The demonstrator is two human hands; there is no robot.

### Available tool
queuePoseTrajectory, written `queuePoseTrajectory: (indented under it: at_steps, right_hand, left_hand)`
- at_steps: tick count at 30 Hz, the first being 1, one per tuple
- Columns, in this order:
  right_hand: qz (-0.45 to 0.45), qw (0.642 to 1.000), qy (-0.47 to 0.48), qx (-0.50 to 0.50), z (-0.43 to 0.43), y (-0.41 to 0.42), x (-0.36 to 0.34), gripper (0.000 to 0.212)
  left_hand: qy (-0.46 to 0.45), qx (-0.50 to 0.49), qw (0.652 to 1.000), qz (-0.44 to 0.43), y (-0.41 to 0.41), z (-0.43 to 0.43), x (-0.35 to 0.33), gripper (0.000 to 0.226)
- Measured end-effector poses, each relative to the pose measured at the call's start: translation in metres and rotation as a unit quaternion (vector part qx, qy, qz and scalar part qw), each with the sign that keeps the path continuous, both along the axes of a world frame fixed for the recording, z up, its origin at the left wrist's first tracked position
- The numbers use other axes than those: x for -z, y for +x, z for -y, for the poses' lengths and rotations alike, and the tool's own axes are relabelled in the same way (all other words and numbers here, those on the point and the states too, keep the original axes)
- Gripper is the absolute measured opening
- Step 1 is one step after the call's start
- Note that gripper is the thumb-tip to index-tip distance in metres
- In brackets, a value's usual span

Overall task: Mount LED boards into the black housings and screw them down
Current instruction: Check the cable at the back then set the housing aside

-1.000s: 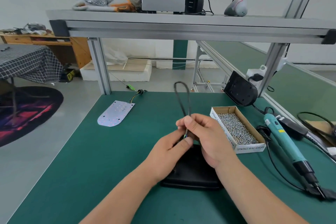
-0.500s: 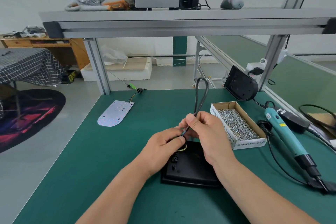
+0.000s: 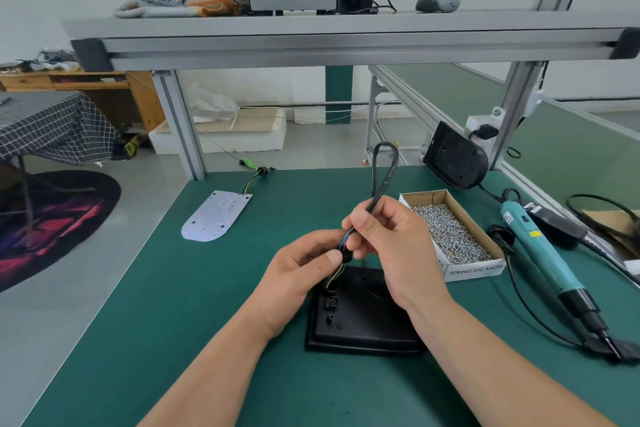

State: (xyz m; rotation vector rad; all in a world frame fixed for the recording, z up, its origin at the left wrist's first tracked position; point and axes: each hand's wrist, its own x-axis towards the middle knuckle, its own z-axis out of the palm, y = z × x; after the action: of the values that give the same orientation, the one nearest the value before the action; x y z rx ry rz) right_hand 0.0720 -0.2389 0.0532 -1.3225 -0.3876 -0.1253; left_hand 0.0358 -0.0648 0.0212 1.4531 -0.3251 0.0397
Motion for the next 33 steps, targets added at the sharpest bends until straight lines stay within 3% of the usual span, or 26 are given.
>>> queuePoseTrajectory:
  at_steps: [6,13,19,31,33]
  right_hand:
    - [0.019,0.999,-0.024,-0.019,0.002,0.000,0.004,0.001]
    - [0.039,0.999,-0.021,0.026,0.001,0.000,0.011,0.005]
    - [0.040,0.997,-0.019,0.062,0.002,-0.002,0.010,0.004]
    - [0.006,0.997,0.005,0.081,0.003,0.001,0.011,0.010]
    - [-0.001,0.996,0.001,0.084,0.003,0.002,0.011,0.011]
  left_hand:
    - [0.050,-0.017,0.999,-0.008,0.002,0.007,0.001,0.021]
    - [0.073,0.004,0.997,-0.014,0.003,0.012,0.003,0.030]
    - [0.104,0.024,0.994,-0.021,0.002,0.011,0.004,0.007]
    - [0.203,0.020,0.979,0.005,0.006,0.007,0.007,0.006]
    - [0.209,0.034,0.977,-0.003,0.006,0.006,0.005,0.016]
